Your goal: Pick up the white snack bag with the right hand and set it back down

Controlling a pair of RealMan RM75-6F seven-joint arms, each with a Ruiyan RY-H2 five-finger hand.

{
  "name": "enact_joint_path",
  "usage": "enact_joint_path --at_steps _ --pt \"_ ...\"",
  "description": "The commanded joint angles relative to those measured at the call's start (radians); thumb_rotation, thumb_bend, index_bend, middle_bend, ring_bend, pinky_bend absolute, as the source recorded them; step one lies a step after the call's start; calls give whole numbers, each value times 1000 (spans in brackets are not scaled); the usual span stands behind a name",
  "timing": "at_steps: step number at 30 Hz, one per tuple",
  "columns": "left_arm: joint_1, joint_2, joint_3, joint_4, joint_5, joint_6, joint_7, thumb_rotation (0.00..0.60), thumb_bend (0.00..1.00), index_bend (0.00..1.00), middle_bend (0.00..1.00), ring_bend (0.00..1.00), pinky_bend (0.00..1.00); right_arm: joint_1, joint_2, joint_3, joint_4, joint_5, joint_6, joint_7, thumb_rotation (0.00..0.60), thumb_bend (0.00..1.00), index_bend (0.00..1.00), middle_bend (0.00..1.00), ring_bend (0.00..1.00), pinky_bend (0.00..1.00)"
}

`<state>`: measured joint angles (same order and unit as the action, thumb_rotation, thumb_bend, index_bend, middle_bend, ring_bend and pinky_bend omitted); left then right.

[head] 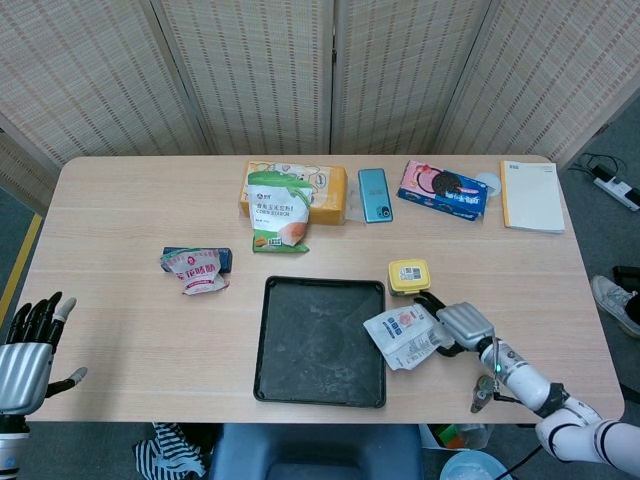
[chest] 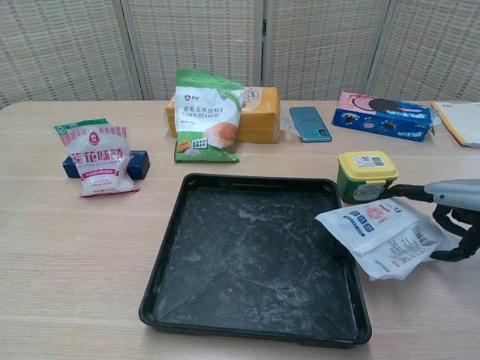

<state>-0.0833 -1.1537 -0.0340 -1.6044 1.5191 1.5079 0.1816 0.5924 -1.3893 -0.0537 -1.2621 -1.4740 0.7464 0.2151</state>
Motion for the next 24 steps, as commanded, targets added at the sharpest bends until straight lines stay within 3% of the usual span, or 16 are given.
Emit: enact_joint_path --at_steps 1,16,22,24 --pt "0 0 1 0 1 0 -1 600 144 0 0 56 15 4 -6 2 5 4 -5 -1 600 329 0 0 736 930" --pt "2 4 4 -1 8 5 -8 600 144 0 0 58 15 4 -51 11 46 38 -6 -69 600 329 0 11 779 943" --pt "3 4 5 -2 9 6 -6 600 144 0 0 58 15 -16 -92 23 91 45 47 -116 600 329 17 150 817 970" --pt "3 4 5 -2 9 7 -8 600 144 0 0 59 15 -24 -108 27 108 45 69 -128 600 328 139 278 840 989"
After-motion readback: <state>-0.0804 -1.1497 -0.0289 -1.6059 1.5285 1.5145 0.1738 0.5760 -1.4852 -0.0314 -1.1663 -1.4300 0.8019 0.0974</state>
